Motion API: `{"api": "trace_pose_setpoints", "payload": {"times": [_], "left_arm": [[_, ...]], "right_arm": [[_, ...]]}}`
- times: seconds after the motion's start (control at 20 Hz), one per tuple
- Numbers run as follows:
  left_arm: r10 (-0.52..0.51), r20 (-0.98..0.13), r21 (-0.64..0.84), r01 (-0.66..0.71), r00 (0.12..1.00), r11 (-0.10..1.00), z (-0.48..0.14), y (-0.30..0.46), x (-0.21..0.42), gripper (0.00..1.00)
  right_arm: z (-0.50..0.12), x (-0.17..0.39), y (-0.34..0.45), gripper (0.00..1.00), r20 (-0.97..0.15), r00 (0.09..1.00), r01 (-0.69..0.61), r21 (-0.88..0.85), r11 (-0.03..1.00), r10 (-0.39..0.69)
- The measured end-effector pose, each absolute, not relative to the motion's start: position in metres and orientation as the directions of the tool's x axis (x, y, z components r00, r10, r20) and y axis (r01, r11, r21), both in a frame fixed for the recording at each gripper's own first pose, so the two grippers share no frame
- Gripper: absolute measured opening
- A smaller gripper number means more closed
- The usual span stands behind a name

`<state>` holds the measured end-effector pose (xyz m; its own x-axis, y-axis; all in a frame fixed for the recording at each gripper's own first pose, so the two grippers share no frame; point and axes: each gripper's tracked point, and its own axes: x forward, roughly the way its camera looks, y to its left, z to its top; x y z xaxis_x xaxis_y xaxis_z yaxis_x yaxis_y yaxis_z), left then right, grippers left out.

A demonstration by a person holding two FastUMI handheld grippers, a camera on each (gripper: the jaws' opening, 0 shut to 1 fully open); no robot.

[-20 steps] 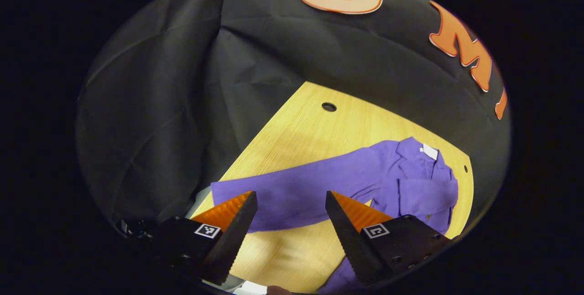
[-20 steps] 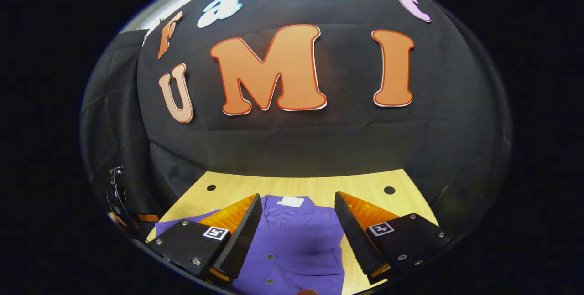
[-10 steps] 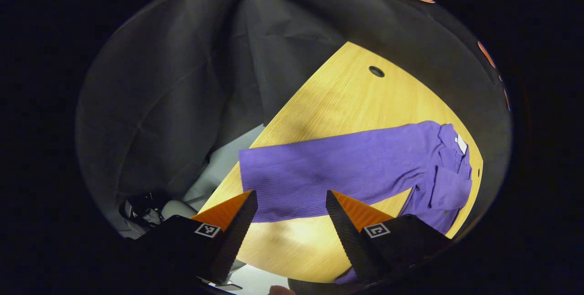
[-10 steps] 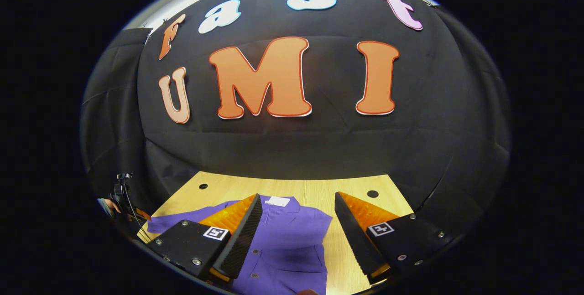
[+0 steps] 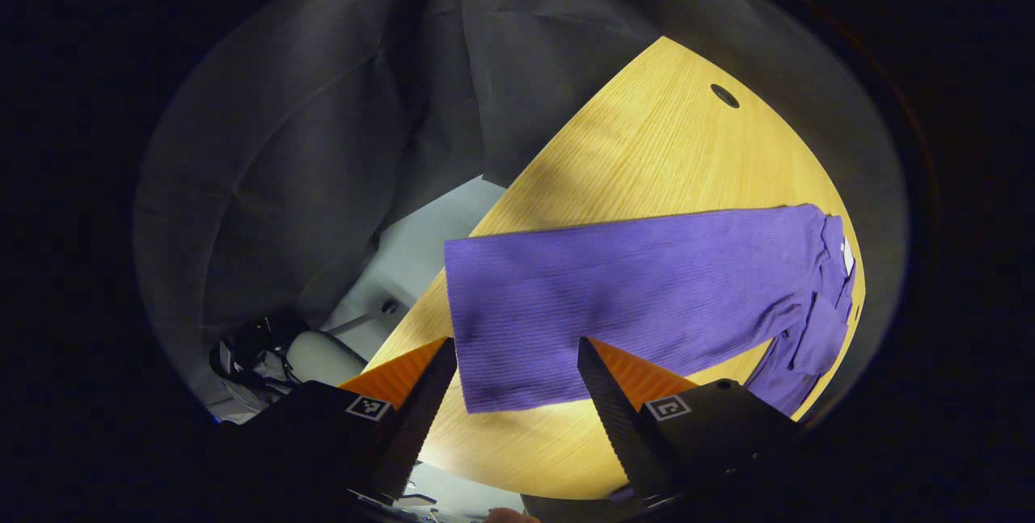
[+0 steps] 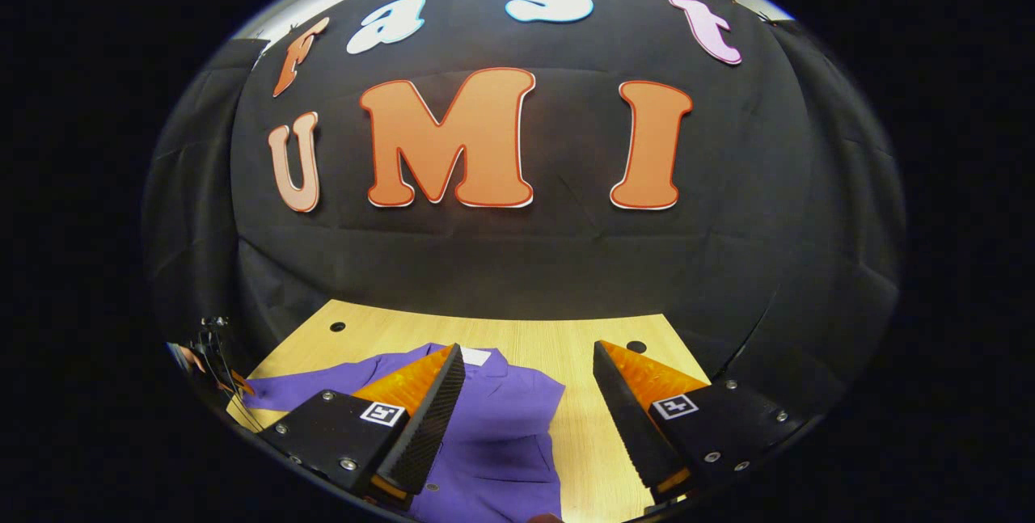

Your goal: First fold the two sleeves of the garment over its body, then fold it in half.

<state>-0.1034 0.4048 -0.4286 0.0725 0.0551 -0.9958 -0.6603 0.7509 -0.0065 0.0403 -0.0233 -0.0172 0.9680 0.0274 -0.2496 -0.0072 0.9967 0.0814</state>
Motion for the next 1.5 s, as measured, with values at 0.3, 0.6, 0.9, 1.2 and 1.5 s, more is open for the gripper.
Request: {"api": "trace_pose_setpoints", "payload": {"times": [0.3,0.6,0.9,1.2,1.5], "left_arm": [[0.029,-1.000,0.014,-0.653,0.012,0.757,-0.443,0.405,-0.105,0.93],[0.034,-0.998,-0.011,-0.619,0.061,0.785,-0.442,0.403,-0.083,0.28],[0.029,-0.994,-0.037,-0.585,0.104,0.810,-0.428,0.391,-0.065,0.06],[0.032,-0.972,-0.080,-0.459,0.232,0.885,-0.380,0.349,-0.012,0.06],[-0.055,-0.927,-0.161,-0.262,0.370,0.952,-0.323,0.269,0.051,0.06]], "right_arm": [[-0.024,0.039,-0.030,0.95,-0.269,0.963,0.023,0.068,0.997,-0.004],[-0.039,0.041,-0.025,0.95,-0.295,0.955,0.011,0.037,0.999,0.001],[-0.032,0.045,-0.034,0.95,-0.277,0.961,0.010,0.047,0.999,0.003],[-0.026,0.044,-0.048,0.95,-0.245,0.970,0.018,0.054,0.998,-0.004],[-0.024,0.038,-0.059,0.95,-0.224,0.975,0.006,0.017,1.000,-0.003]]}}
